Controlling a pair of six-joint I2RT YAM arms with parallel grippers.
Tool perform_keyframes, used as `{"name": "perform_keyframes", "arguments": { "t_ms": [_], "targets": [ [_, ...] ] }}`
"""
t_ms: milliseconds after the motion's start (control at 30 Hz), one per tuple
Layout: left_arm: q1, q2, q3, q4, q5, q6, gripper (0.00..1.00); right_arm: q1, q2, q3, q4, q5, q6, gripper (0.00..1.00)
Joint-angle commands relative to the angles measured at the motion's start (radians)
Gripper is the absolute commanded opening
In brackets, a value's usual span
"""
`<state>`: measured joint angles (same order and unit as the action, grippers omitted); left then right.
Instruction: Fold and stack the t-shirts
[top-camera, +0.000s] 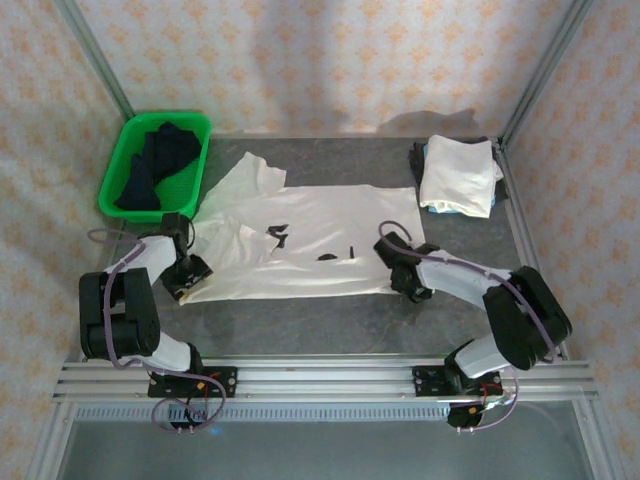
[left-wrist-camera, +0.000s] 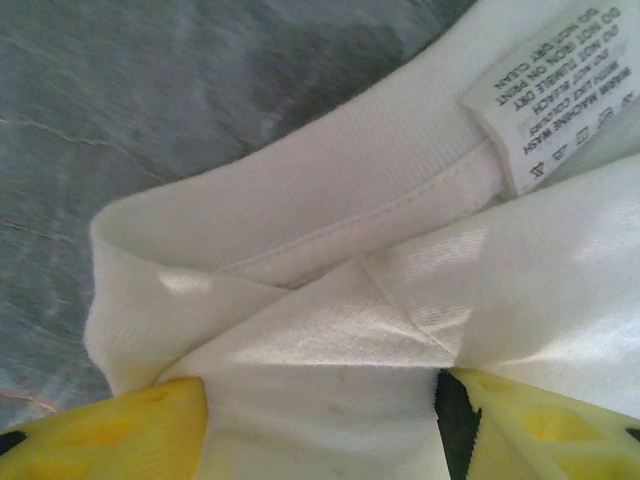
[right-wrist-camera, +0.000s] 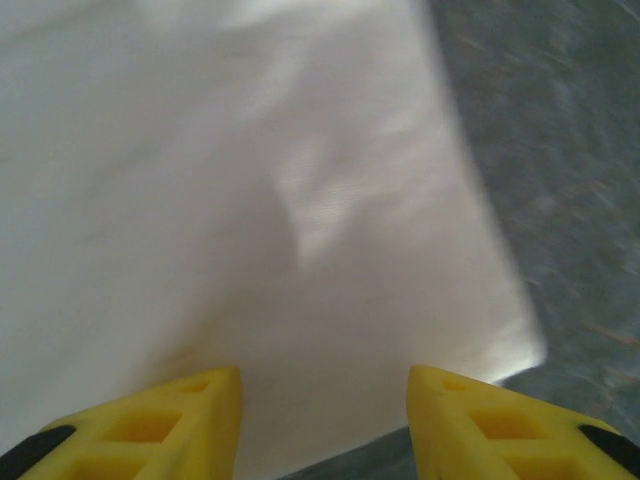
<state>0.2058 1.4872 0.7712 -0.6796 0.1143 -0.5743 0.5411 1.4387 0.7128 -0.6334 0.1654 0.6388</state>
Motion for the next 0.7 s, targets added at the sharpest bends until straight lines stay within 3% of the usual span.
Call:
{"name": "perform_keyframes", "arguments": {
  "t_ms": [0,233,400,667],
  "targets": [
    [0.017,0.017,-0.011,-0.044,-0.086,0.017,0.63,-0.087,-0.066,-0.05,-0.021,-0.055,0.055,0.49],
    [0.018,0.032,-0.002,-0.043,-0.077,0.024,0.63,-0.163,-0.13,0.008,-0.133,-0.024,0.005,0.46],
    [0.017,0.011,-0.01,-0.026,-0.043,0.015,0.63,-0.099,-0.25,-0.051,0.065,-0.23,0.027,0.45],
    [0.019,0.022,0.003,-0.034,-0.052,0.022,0.63,-0.103,-0.029,-0.034,0.027,-0.176,0.103,0.28]
  ]
}}
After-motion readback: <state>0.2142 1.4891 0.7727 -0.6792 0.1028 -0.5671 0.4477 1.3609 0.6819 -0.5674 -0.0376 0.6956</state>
